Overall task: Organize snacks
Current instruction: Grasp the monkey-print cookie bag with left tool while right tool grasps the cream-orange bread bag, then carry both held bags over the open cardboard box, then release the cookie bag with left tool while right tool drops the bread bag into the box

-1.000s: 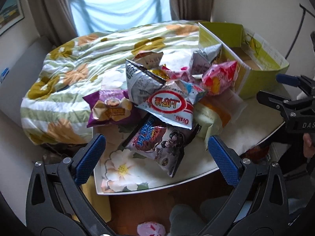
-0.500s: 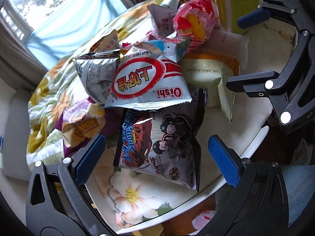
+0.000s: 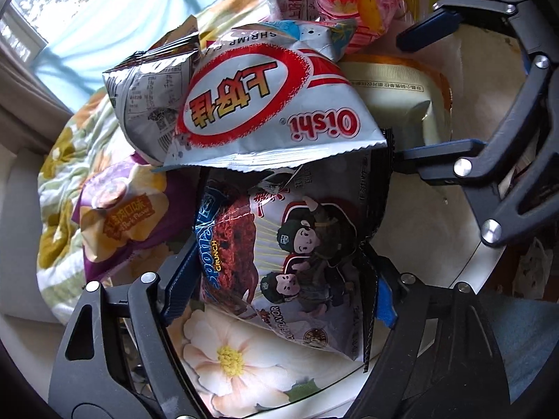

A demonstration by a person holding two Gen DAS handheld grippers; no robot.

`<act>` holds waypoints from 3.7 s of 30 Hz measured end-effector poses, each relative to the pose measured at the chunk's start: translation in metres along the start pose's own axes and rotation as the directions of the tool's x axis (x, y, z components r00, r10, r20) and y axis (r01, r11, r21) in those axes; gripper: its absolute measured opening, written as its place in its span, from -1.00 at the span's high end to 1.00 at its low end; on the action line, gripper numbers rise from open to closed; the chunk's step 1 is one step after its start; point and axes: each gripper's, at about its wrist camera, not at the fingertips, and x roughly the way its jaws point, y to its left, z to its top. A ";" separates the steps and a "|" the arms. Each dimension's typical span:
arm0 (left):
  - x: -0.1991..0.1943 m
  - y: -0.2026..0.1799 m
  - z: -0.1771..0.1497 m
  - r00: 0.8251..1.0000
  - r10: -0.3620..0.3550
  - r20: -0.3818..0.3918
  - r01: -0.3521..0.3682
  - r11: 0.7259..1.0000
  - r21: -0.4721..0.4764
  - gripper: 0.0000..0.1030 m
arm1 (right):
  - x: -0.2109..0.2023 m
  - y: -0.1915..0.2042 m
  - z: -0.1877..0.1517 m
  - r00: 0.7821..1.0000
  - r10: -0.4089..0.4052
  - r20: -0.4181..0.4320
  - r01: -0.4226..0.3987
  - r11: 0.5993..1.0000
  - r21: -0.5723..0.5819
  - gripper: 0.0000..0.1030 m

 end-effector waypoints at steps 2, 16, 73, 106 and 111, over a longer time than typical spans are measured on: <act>0.001 0.002 -0.003 1.000 0.003 0.001 -0.003 1.000 0.006 -0.48 | 0.006 0.002 0.001 1.000 0.002 -0.014 -0.003 1.000 -0.011 -0.66; -0.007 0.041 -0.013 1.000 0.010 -0.013 -0.011 0.998 -0.067 -0.46 | 0.010 0.004 -0.006 0.998 0.028 -0.058 -0.028 1.000 0.002 -0.16; -0.075 -0.023 0.361 0.972 0.016 0.233 0.033 0.978 -0.204 -0.46 | -0.165 -0.326 0.018 0.967 -0.225 0.115 0.170 0.916 0.363 -0.16; 0.036 0.029 0.405 0.990 -0.132 0.044 0.139 0.942 -0.305 -0.99 | -0.100 -0.391 0.034 0.993 -0.119 -0.003 0.102 0.834 0.543 -0.16; 0.036 0.041 0.401 0.993 -0.117 0.032 0.121 0.939 -0.322 -0.99 | -0.071 -0.389 0.053 0.996 -0.091 -0.021 0.089 0.851 0.518 -0.17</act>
